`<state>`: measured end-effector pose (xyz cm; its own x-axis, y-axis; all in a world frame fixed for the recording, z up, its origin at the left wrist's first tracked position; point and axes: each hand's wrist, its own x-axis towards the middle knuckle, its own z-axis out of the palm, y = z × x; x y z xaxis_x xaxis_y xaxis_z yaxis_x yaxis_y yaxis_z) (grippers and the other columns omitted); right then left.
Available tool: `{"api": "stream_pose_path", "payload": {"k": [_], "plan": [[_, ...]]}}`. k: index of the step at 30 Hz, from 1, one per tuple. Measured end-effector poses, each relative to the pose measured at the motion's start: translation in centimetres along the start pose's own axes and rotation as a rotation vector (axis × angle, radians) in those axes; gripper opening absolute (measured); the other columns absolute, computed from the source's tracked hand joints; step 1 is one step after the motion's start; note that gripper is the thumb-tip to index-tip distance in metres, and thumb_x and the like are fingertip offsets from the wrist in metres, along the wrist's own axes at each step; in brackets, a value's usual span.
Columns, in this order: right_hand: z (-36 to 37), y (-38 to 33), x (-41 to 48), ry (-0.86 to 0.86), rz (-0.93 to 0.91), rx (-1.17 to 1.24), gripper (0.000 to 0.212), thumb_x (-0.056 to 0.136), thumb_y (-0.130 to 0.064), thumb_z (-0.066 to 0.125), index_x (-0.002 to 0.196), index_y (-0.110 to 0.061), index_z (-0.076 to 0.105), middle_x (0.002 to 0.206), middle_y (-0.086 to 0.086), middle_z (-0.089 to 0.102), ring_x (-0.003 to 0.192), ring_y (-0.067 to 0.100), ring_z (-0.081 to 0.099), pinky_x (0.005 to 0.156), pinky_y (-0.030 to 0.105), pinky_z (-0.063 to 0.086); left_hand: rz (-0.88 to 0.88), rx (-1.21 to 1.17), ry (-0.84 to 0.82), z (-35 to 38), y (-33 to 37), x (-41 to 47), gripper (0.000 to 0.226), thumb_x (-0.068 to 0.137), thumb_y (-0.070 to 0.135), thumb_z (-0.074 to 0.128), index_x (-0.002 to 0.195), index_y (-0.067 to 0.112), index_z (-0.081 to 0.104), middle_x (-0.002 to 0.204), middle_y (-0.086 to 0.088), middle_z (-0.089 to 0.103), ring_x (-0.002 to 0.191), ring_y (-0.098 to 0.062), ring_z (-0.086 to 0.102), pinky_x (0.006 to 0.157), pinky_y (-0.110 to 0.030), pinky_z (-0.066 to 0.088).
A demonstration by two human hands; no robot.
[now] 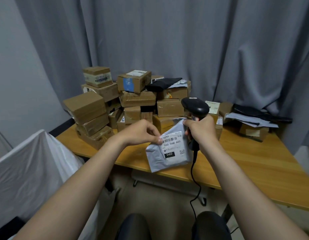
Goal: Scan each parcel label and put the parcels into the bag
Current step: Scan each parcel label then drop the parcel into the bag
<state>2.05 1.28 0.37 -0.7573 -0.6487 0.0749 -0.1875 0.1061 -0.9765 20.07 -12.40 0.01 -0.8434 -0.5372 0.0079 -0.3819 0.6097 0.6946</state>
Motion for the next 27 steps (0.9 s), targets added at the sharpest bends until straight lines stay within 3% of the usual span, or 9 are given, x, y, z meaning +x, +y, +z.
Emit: {"api": "stream_pose_path", "payload": {"k": [4, 9, 13, 17, 22, 27], "plan": [[-0.2, 0.3, 0.2, -0.024, -0.026, -0.001, 0.005, 0.091, -0.008, 0.072, 0.089, -0.009, 0.068, 0.060, 0.010, 0.069, 0.043, 0.013, 0.060, 0.050, 0.027, 0.048, -0.042, 0.052, 0.072, 0.3, -0.7, 0.2, 0.011, 0.089, 0.026, 0.081, 0.079, 0.030, 0.077, 0.079, 0.020, 0.075, 0.080, 0.007, 0.067, 0.074, -0.021, 0.049], [-0.4, 1.1, 0.1, -0.002, -0.129, -0.031, 0.013, 0.091, -0.022, 0.077, 0.090, -0.025, 0.065, 0.093, 0.011, 0.071, 0.080, 0.023, 0.071, 0.069, 0.039, 0.057, -0.131, 0.003, 0.247, -0.5, -1.0, 0.8, 0.017, 0.095, 0.025, 0.075, 0.078, 0.021, 0.076, 0.077, 0.016, 0.071, 0.076, 0.002, 0.063, 0.064, -0.021, 0.044], [-0.4, 1.3, -1.1, -0.186, -0.082, -0.020, 0.017, 0.096, -0.030, 0.074, 0.093, -0.014, 0.068, 0.071, 0.004, 0.067, 0.053, 0.015, 0.062, 0.053, 0.032, 0.050, -0.210, -0.012, 0.313, -0.9, -2.0, 1.0, 0.022, 0.099, 0.023, 0.070, 0.086, 0.007, 0.077, 0.057, 0.017, 0.067, 0.055, 0.005, 0.059, 0.055, -0.017, 0.041], [-0.2, 1.1, -2.0, -0.365, -0.009, -0.020, 0.027, 0.098, -0.032, 0.071, 0.083, -0.010, 0.069, 0.062, 0.003, 0.062, 0.048, 0.016, 0.056, 0.047, 0.030, 0.047, -0.281, -0.013, 0.432, -1.2, -3.4, 1.1, 0.020, 0.099, 0.023, 0.070, 0.080, 0.018, 0.074, 0.080, 0.015, 0.068, 0.081, -0.001, 0.063, 0.061, -0.022, 0.043], [0.4, 1.2, -2.0, -0.449, 0.023, -0.065, 0.029, 0.097, -0.035, 0.072, 0.086, -0.008, 0.070, 0.059, 0.003, 0.058, 0.046, 0.017, 0.054, 0.046, 0.029, 0.046, -0.329, -0.036, 0.526, -1.7, -5.1, 1.2, 0.019, 0.099, 0.026, 0.067, 0.082, 0.020, 0.067, 0.085, 0.004, 0.068, 0.083, -0.013, 0.062, 0.065, -0.030, 0.041], [0.7, 1.4, -2.0, -0.484, 0.046, -0.071, 0.037, 0.097, -0.034, 0.071, 0.107, 0.001, 0.072, 0.058, 0.002, 0.057, 0.047, 0.016, 0.053, 0.046, 0.029, 0.045, -0.357, -0.085, 0.611, -1.6, -5.6, 1.3, 0.018, 0.101, 0.026, 0.063, 0.085, 0.019, 0.063, 0.077, 0.003, 0.063, 0.078, -0.017, 0.059, 0.067, -0.033, 0.041]]}}
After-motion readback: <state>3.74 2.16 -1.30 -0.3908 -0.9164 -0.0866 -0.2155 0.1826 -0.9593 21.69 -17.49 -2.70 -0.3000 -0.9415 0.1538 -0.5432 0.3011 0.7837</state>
